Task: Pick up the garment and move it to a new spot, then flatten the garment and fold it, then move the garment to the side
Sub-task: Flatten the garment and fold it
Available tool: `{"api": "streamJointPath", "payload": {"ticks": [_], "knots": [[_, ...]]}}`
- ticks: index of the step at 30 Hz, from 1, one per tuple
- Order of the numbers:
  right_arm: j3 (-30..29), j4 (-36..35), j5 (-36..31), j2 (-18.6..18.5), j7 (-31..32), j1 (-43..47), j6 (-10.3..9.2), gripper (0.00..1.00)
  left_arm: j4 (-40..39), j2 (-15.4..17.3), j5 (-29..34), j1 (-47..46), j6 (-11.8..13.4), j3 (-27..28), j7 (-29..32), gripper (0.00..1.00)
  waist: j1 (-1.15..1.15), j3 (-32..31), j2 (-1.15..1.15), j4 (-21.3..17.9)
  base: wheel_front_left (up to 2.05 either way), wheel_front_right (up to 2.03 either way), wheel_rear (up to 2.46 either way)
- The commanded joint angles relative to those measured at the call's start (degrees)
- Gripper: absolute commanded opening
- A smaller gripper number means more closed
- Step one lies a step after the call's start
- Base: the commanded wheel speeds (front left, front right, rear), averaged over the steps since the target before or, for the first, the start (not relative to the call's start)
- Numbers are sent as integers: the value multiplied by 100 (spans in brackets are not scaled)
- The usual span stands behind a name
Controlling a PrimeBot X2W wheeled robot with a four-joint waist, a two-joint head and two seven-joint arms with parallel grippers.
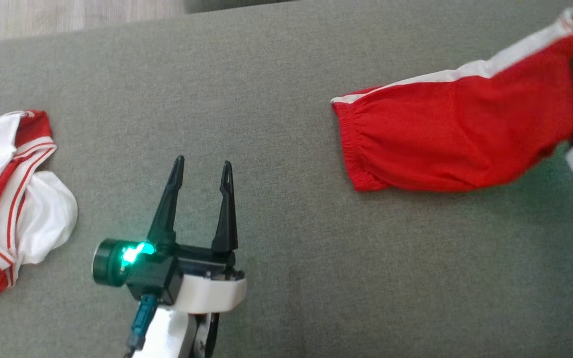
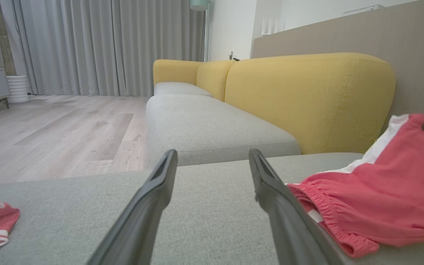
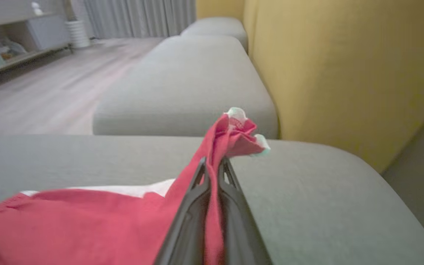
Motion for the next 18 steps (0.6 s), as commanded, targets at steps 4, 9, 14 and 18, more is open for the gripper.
{"api": "streamJointPath", "payload": {"ticks": [4,9,14,18], "knots": [[-109,-899,-340,105,-77,68,-4,0,-77,10,15,89,-31,117,-28,100,0,-129,0,48,0,0,0],[16,-1628,-856,557,117,283,-4,0,-8,10,-89,147,-42,37,-28,100,0,-220,0,221,0,0,0],[160,-1868,-1090,1503,395,870,-4,100,0,10,-269,188,36,-82,-28,100,0,-301,0,440,0,0,0],[-430,-1812,-1386,1958,43,1250,-4,100,-16,10,-359,247,91,-177,-28,100,0,-448,0,573,0,0,0]]}}
